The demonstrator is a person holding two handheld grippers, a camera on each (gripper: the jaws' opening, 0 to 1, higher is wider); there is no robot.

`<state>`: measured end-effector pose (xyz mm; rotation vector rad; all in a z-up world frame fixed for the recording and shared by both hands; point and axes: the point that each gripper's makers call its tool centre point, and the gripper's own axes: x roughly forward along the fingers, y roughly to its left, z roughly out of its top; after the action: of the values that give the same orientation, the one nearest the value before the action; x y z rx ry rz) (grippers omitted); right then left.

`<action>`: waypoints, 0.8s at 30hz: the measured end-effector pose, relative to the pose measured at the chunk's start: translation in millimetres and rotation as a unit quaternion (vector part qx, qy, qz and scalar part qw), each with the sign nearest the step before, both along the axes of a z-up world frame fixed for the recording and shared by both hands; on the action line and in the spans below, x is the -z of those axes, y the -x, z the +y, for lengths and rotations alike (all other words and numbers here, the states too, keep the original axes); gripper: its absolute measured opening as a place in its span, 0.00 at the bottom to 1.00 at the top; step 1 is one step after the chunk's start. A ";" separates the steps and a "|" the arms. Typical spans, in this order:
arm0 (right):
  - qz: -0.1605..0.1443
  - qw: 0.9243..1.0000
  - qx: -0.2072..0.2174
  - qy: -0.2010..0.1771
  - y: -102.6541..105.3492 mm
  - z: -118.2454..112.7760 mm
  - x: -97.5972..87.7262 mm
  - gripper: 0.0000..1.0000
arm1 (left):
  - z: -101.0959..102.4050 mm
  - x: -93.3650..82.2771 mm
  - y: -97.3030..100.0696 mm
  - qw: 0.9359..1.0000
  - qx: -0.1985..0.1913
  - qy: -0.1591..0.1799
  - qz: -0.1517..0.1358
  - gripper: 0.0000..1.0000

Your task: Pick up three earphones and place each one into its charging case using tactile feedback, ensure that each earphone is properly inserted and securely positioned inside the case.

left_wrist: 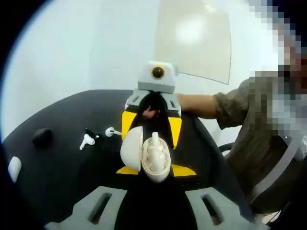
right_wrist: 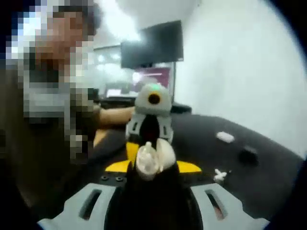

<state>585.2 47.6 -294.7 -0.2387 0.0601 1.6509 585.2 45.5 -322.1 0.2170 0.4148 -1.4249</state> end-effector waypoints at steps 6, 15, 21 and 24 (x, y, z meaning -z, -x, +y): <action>-0.020 1.000 0.000 0.016 -5.4 0.2 6.7 0.36 | -0.9 0.2 1.2 1.000 0.004 0.003 0.003 0.19; -0.091 0.996 -0.011 0.002 -1.1 -0.6 1.3 0.33 | -2.2 1.1 3.0 1.000 0.003 0.005 0.008 0.19; -0.100 0.995 -0.026 -0.006 6.3 -1.4 -1.8 0.25 | -2.3 1.1 2.8 1.000 0.002 0.006 0.009 0.19; -0.102 0.994 -0.027 -0.004 8.3 -0.1 -0.6 0.24 | -2.4 2.3 3.5 1.000 0.001 0.006 0.008 0.19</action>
<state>576.9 47.5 -294.1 -0.4045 -0.1099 1.6726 581.7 43.2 -324.3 0.1975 0.4194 -1.4312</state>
